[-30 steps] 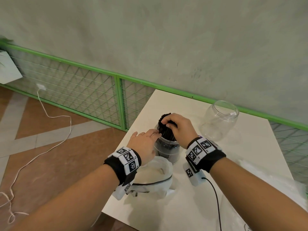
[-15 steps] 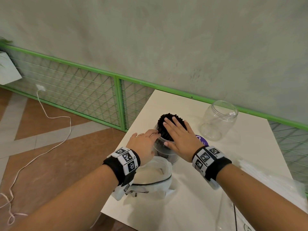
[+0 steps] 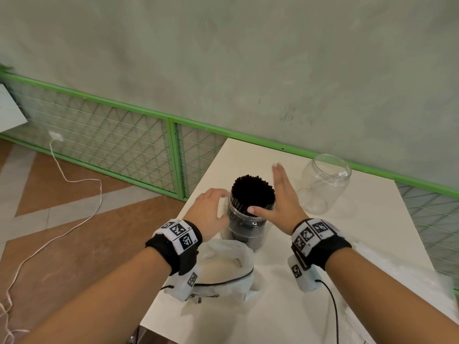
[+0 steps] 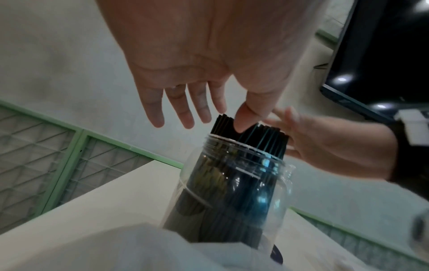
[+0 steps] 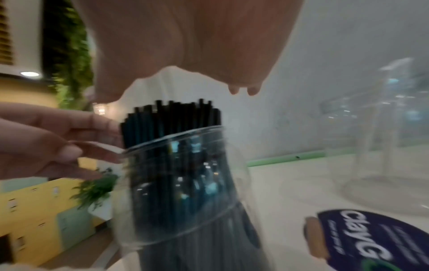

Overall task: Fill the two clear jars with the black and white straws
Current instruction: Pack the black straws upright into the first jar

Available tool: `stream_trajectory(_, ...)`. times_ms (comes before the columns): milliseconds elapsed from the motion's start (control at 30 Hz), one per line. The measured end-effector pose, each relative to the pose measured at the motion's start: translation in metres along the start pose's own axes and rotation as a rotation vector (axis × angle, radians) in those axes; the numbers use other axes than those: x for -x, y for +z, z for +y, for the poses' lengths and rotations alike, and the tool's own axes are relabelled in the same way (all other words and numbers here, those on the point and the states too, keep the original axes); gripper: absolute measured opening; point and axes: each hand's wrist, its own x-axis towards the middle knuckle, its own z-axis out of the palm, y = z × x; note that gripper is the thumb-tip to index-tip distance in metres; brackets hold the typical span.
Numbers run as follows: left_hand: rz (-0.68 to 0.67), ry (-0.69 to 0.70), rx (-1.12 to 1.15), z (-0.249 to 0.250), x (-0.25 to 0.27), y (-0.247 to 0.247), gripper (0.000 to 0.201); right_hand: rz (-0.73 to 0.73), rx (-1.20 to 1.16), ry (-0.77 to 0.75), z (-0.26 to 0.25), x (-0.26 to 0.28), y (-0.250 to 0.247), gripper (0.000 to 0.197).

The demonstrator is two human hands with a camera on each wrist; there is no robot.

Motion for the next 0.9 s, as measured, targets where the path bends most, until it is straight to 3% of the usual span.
stream_trajectory(67, -0.009, -0.08, 0.068, 0.004, -0.011, 0.0, 0.067, -0.061, -0.1, 0.147, 0.017, -0.001, -0.002, 0.13)
stream_trajectory(133, -0.1, -0.137, 0.078, 0.009, -0.024, 0.002, 0.084, -0.157, -0.117, 0.226, 0.026, -0.004, -0.001, 0.134)
stream_trajectory(267, -0.213, -0.18, 0.221, 0.017, -0.046, 0.012, 0.093, -0.235, -0.239, 0.251, 0.028, -0.017, 0.008, 0.123)
stream_trajectory(333, -0.2, -0.186, 0.242, 0.016, -0.051, 0.016, 0.096, -0.2, -0.37, 0.23, 0.029, -0.021, 0.017, 0.106)
stream_trajectory(433, -0.203, -0.174, 0.337, 0.018, -0.051, 0.013, 0.082, -0.118, -0.415, 0.194, 0.023, -0.016, 0.017, 0.085)
stream_trajectory(600, -0.211, -0.21, 0.492, 0.016, -0.048, 0.009, 0.093, 0.07, -0.486, 0.207, 0.014, -0.001, 0.027, 0.071)
stream_trajectory(733, -0.196, -0.175, 0.418, 0.017, -0.045, 0.008, 0.091, 0.083, -0.406, 0.195, 0.016, 0.008, 0.031, 0.106)
stream_trajectory(900, -0.142, 0.033, 0.102, 0.021, -0.038, 0.013, 0.08, -0.043, -0.056, -0.004, 0.008, 0.003, 0.025, 0.089)
